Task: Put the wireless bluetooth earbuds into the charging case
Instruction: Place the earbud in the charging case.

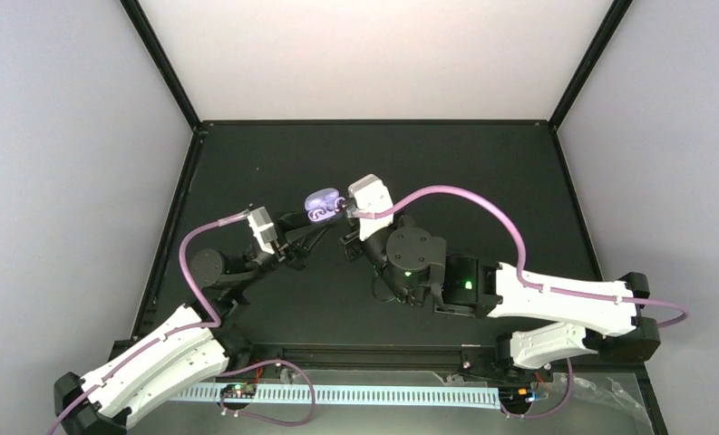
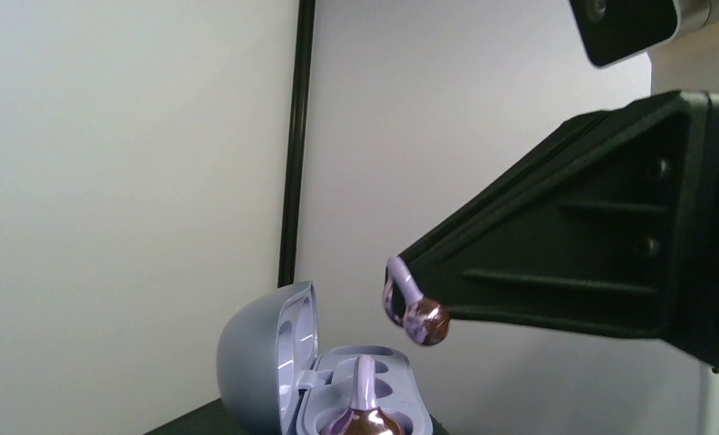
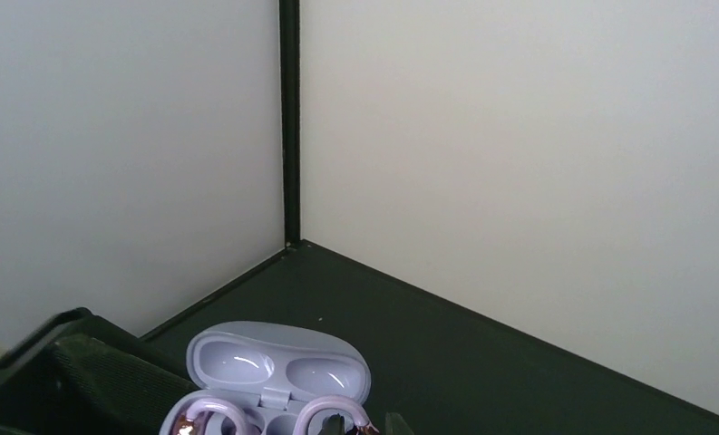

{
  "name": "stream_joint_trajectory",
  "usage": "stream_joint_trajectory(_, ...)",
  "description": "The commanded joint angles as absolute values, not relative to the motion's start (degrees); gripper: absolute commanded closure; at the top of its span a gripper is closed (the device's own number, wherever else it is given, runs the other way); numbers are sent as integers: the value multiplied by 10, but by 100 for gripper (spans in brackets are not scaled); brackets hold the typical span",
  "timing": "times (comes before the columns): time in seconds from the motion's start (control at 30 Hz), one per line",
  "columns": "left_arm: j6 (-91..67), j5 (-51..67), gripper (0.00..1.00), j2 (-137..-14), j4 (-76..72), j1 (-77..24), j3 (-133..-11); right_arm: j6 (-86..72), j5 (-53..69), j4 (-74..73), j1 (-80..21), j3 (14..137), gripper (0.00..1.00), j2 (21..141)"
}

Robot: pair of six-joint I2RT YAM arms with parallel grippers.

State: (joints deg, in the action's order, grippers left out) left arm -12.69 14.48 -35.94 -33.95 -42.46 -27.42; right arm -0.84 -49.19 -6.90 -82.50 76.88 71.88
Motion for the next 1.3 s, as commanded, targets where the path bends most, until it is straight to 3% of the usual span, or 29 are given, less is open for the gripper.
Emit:
stream_joint_trajectory(0.0, -115, 131, 99, -346, -357, -427, -283, 26, -530, -30, -830, 781, 91, 728)
stream_joint_trajectory(1.27, -103, 96, 98, -345, -331, -433, -291, 71, -550, -30, -831, 818, 91, 800)
